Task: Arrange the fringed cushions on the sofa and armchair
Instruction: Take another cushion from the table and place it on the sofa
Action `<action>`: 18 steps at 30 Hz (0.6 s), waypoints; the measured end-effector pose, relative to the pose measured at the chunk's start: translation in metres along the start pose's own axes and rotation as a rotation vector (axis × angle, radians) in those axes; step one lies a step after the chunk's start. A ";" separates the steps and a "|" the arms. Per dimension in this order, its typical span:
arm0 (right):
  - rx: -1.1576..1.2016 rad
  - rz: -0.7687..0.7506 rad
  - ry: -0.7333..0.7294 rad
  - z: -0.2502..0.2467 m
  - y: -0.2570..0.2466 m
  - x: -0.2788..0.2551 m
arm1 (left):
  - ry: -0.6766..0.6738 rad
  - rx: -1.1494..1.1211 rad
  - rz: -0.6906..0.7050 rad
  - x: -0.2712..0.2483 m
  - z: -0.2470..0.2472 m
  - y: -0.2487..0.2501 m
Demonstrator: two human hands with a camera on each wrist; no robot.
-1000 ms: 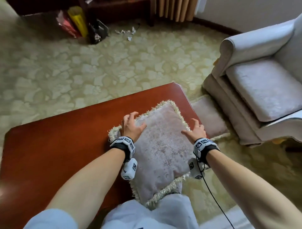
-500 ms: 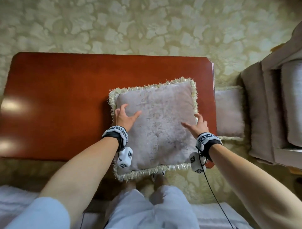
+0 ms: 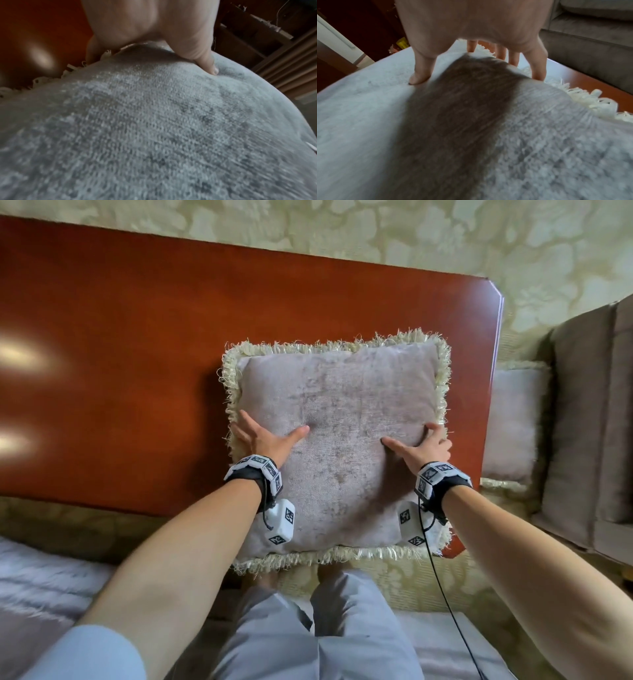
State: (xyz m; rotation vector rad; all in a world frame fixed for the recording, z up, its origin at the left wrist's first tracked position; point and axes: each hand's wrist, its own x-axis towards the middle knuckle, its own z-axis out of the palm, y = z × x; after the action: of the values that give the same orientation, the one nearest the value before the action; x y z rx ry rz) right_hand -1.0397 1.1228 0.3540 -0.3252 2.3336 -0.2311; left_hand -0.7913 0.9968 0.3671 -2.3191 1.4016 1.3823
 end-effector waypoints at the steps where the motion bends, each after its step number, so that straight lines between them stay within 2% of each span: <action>1: 0.002 0.025 -0.002 0.001 0.000 0.002 | 0.006 0.020 -0.018 0.003 0.002 -0.002; 6: -0.025 0.117 -0.035 0.004 -0.003 0.012 | -0.019 0.039 -0.111 0.014 0.003 -0.009; 18: 0.035 0.159 -0.144 0.001 0.001 0.025 | -0.059 -0.024 -0.123 0.027 -0.004 -0.018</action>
State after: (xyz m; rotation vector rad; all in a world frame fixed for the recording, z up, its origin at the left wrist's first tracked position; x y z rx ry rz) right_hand -1.0566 1.1166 0.3363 -0.1333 2.1972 -0.1655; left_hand -0.7713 0.9873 0.3436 -2.3153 1.2117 1.4266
